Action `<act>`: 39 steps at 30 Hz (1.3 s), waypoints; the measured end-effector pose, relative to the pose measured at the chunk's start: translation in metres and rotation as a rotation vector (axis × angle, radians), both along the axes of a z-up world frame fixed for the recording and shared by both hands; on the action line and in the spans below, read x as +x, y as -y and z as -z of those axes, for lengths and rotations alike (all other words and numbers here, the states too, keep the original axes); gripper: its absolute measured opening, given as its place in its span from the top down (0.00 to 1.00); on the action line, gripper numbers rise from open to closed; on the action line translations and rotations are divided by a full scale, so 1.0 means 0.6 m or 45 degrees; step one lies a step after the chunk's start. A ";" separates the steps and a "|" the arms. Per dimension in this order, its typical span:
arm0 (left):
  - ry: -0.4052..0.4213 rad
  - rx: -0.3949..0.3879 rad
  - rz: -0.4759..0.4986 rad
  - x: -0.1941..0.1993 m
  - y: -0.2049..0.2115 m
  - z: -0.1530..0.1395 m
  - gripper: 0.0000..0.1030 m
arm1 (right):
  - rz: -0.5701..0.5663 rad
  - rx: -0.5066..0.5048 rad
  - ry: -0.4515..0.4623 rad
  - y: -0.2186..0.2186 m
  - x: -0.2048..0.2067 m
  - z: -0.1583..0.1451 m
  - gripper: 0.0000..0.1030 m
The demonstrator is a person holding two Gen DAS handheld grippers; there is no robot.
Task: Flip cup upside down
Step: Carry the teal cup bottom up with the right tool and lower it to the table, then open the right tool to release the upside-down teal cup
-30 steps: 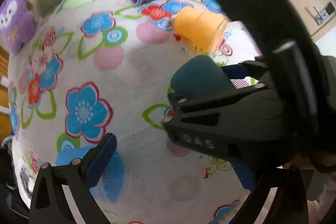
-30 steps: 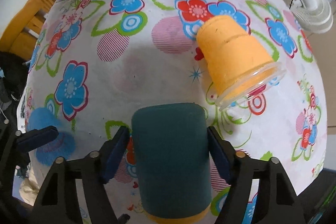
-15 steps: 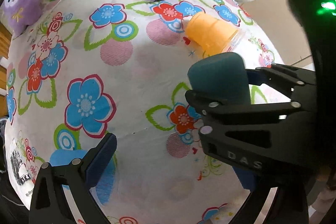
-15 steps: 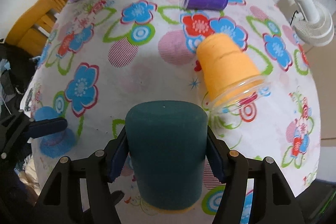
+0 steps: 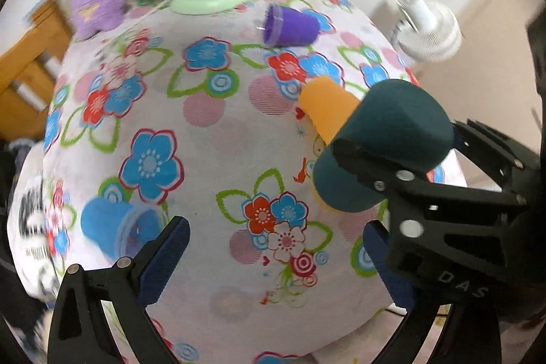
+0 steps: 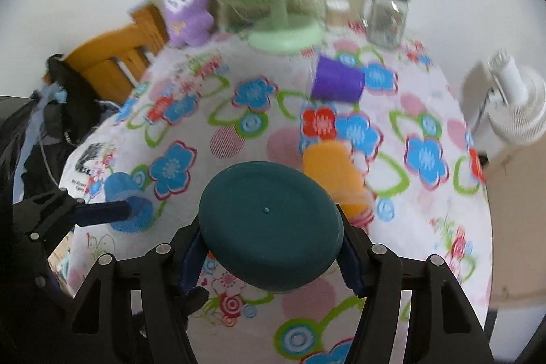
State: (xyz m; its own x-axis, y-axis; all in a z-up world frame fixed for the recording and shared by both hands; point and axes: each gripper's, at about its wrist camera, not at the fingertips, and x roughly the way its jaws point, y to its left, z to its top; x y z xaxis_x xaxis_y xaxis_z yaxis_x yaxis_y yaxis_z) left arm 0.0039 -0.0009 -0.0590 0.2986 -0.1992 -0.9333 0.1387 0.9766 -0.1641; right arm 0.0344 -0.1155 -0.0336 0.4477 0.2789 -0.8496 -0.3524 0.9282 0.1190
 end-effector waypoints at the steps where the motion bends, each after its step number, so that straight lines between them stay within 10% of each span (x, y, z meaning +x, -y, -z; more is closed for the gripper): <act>1: 0.012 0.015 -0.035 -0.006 0.002 0.003 0.01 | -0.022 0.013 0.040 0.006 -0.006 0.002 0.35; 31: 0.117 0.069 -0.165 -0.100 -0.004 0.092 0.01 | 0.049 0.068 0.198 0.018 -0.068 0.100 0.32; 39: 0.103 0.045 -0.168 -0.092 -0.021 0.093 0.01 | 0.090 0.064 0.228 0.011 -0.062 0.096 0.12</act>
State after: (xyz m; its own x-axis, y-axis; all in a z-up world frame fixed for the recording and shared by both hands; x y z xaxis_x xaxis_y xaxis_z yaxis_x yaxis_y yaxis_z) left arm -0.0514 0.0118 -0.1146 0.3948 -0.1208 -0.9108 0.0204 0.9922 -0.1227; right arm -0.0028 -0.1223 -0.0911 0.6104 0.2815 -0.7404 -0.3060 0.9460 0.1073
